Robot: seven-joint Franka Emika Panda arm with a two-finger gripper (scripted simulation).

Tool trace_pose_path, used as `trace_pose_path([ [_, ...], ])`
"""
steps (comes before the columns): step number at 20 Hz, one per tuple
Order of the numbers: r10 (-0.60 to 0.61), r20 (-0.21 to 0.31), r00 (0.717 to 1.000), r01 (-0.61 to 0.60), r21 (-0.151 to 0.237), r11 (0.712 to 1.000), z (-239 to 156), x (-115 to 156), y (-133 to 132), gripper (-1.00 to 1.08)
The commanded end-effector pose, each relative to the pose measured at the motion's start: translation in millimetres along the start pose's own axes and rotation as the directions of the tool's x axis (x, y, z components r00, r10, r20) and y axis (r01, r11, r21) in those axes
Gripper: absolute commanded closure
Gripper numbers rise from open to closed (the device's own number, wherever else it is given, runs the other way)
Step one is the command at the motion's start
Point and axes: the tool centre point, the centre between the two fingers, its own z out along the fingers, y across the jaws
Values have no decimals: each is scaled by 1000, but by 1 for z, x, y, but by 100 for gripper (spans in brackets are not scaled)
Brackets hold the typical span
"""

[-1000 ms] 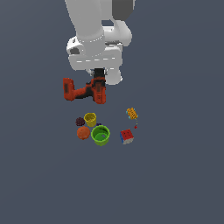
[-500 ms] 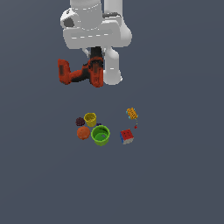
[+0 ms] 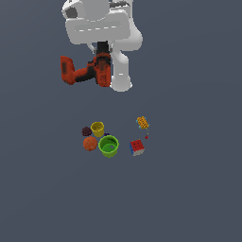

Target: Pick up a designated object from a clutter of objects.

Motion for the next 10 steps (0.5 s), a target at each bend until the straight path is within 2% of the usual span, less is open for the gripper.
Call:
trace_pose_path([
  [1,0,-1,1000,0,0,1000,-1,0,0,108],
  [10,0,-1,1000,0,0,1000,-21,6,-3,108],
])
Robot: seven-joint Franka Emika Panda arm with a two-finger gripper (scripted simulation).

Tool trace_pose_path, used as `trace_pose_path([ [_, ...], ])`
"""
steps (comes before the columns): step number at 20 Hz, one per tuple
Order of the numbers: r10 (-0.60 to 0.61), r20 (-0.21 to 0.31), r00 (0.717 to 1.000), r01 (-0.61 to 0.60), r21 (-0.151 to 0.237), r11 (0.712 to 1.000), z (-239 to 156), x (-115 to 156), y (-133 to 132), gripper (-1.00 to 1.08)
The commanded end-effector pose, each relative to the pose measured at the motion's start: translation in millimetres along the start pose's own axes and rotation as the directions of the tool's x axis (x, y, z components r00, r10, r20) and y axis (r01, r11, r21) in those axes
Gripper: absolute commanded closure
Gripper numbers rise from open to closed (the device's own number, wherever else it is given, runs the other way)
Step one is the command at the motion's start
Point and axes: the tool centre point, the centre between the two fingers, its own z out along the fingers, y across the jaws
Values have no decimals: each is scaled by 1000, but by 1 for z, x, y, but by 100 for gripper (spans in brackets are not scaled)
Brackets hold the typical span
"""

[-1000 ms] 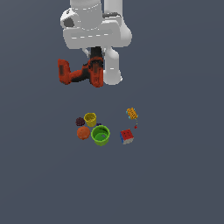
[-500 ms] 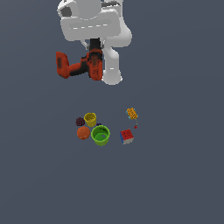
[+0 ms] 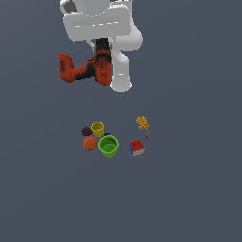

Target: Pick up a designated object from a clutter of objects.

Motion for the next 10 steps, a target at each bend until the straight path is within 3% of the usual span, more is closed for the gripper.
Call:
trace_pose_path([
  [1,-1,-7,1000,1,-2,1000,-12,3,-2,108],
  [10,-1,-7,1000,1,-2,1000,-28,8,-4,108],
])
